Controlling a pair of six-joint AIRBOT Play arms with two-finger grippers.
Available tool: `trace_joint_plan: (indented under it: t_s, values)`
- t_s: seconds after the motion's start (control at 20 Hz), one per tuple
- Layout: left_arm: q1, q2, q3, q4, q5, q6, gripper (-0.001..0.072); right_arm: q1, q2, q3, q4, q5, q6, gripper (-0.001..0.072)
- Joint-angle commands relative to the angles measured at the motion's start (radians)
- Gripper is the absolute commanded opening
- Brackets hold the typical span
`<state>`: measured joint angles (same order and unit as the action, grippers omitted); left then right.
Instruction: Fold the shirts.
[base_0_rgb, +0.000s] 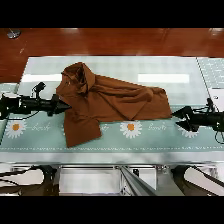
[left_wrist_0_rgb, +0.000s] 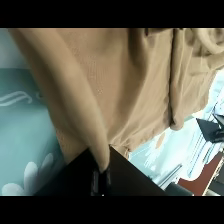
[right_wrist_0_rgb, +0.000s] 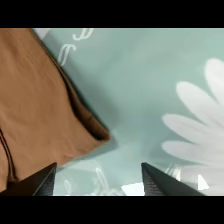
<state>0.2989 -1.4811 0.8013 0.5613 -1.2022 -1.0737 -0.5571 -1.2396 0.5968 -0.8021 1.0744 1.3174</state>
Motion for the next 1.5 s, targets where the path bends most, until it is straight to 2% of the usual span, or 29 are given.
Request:
trace_joint_plan:
  t_s: [0.0,0.25,0.3,0.4,0.6,0.8,0.95,1.05,1.15,1.2,1.35,1.45]
  values:
    - [-0.026,-0.001,0.001,-0.001,0.007,0.007,0.0023,0.097,-0.092,0.064,0.002,-0.042,0.014,0.0611]
    - [-0.048,-0.001,0.003,-0.05,0.01,0.006,0.0024,0.283,-0.217,0.225,0.0,-0.069,0.105,0.0591]
    - [-0.048,0.0,0.011,-0.067,0.008,0.006,0.0023,0.31,-0.237,0.254,-0.001,-0.062,0.115,0.0451]
    - [-0.049,0.001,0.045,-0.073,-0.019,0.003,0.0023,0.352,-0.254,0.309,-0.002,-0.05,0.123,0.0037]
    - [-0.037,0.066,0.198,-0.107,-0.084,0.003,0.0023,0.405,-0.234,0.559,-0.044,0.091,0.115,0.0034]
    - [0.017,0.212,0.476,-0.231,-0.04,0.003,0.0023,0.404,-0.127,0.978,-0.1,0.124,0.151,0.0034]
    - [0.075,0.319,0.718,-0.229,0.017,0.003,0.0023,0.403,-0.055,1.299,-0.174,0.166,0.169,0.0033]
    - [0.116,0.387,0.858,-0.2,-0.014,0.004,0.0023,0.403,0.01,1.437,-0.188,0.209,0.175,0.0034]
    - [0.139,0.483,0.945,-0.074,0.0,0.002,0.0023,0.403,0.121,1.459,-0.188,0.21,0.174,0.0034]
    - [0.148,0.538,0.974,0.034,0.018,-0.026,0.0023,0.403,0.178,1.459,-0.213,0.217,0.174,0.0034]
    - [0.15,0.699,1.002,0.375,0.023,-0.166,0.0023,0.403,0.344,1.459,-0.369,0.284,0.177,0.0034]
    - [0.086,0.791,1.002,0.578,0.024,-0.232,0.0022,0.403,0.43,1.458,-0.438,0.339,0.183,0.0034]
